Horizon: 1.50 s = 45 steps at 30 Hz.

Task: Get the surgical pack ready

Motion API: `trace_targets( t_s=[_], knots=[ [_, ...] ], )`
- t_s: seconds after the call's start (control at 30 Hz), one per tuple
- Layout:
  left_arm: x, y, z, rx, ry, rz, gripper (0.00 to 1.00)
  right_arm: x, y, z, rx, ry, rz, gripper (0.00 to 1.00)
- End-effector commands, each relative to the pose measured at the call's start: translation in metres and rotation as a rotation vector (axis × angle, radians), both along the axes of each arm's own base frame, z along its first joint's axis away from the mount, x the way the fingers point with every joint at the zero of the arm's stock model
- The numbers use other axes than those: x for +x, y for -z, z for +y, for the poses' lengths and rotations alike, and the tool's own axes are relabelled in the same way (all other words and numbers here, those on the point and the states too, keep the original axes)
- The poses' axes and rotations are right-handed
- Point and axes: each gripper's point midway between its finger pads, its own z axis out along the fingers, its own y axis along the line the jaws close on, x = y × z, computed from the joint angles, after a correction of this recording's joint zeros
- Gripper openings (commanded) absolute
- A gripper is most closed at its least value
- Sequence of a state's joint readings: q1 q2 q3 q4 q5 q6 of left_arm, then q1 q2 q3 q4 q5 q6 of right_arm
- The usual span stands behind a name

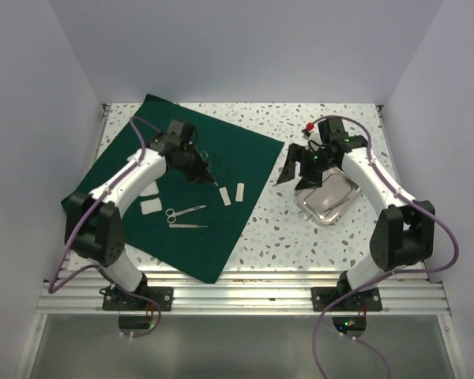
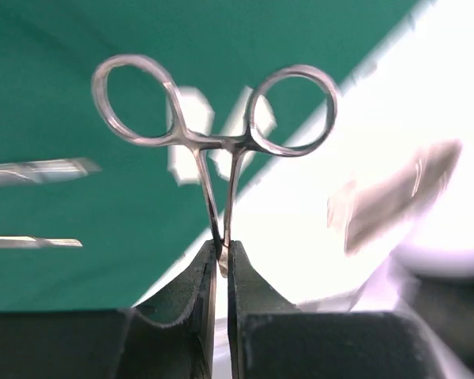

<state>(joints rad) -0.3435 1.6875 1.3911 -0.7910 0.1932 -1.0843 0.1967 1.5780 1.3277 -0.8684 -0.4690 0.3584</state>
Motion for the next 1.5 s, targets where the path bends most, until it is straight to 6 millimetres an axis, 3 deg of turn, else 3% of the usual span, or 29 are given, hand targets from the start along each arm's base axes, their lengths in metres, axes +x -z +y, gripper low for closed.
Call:
trace_targets(
  t_s=[0.0,0.03,0.17,0.37,0.73,0.97,1.03,1.1,1.13,1.17,1.2,1.27,1.3,1.37,1.4,1.47],
  knots=[
    [-0.022,-0.057,-0.064,-0.221,0.435,-0.402,0.0,-0.001,-0.039,0.058,0.249,-0.11,-0.05,0.78],
    [-0.037,-0.045,-0.069,-0.246,0.481,-0.386,0.0,0.002,-0.043,0.064,0.246,-0.114,-0.079,0.79],
    [-0.08,-0.046,-0.087,-0.297,0.681,-0.409,0.0,-0.003,-0.049,0.096,0.25,-0.13,-0.094,0.8],
    [-0.103,-0.057,-0.095,-0.33,0.72,-0.422,0.0,-0.012,-0.048,0.121,0.224,-0.119,-0.115,0.74],
    [-0.107,-0.073,-0.115,-0.377,0.769,-0.427,0.0,-0.015,-0.049,0.144,0.214,-0.126,-0.17,0.56],
    [-0.103,-0.08,-0.12,-0.399,0.788,-0.442,0.0,-0.016,-0.043,0.152,0.226,-0.136,-0.159,0.36],
    [-0.103,-0.078,-0.121,-0.4,0.79,-0.439,0.0,-0.015,-0.046,0.153,0.231,-0.134,-0.169,0.25],
    [-0.104,-0.077,-0.121,-0.398,0.789,-0.429,0.02,-0.015,-0.043,0.149,0.209,-0.12,-0.168,0.09],
    [-0.103,-0.077,-0.12,-0.394,0.786,-0.432,0.09,-0.015,-0.043,0.148,0.2,-0.114,-0.166,0.0],
    [-0.101,-0.075,-0.118,-0.375,0.774,-0.433,0.18,-0.015,-0.041,0.146,0.19,-0.108,-0.163,0.0],
    [-0.099,-0.076,-0.116,-0.363,0.763,-0.435,0.34,-0.014,-0.039,0.141,0.165,-0.085,-0.164,0.0],
    [-0.093,-0.073,-0.106,-0.329,0.72,-0.43,0.48,-0.01,-0.033,0.129,0.113,-0.042,-0.163,0.0],
    [-0.087,-0.073,-0.098,-0.315,0.693,-0.428,0.57,-0.003,-0.027,0.109,0.046,0.018,-0.159,0.0],
    [-0.084,-0.069,-0.083,-0.29,0.643,-0.412,0.59,0.005,-0.02,0.08,-0.033,0.101,-0.149,0.0],
    [-0.076,-0.066,-0.07,-0.272,0.596,-0.4,0.6,0.016,-0.012,0.045,-0.107,0.199,-0.133,0.0],
    [-0.075,-0.05,-0.046,-0.211,0.5,-0.329,0.6,0.022,-0.006,0.003,-0.189,0.319,-0.118,0.0]
  ],
)
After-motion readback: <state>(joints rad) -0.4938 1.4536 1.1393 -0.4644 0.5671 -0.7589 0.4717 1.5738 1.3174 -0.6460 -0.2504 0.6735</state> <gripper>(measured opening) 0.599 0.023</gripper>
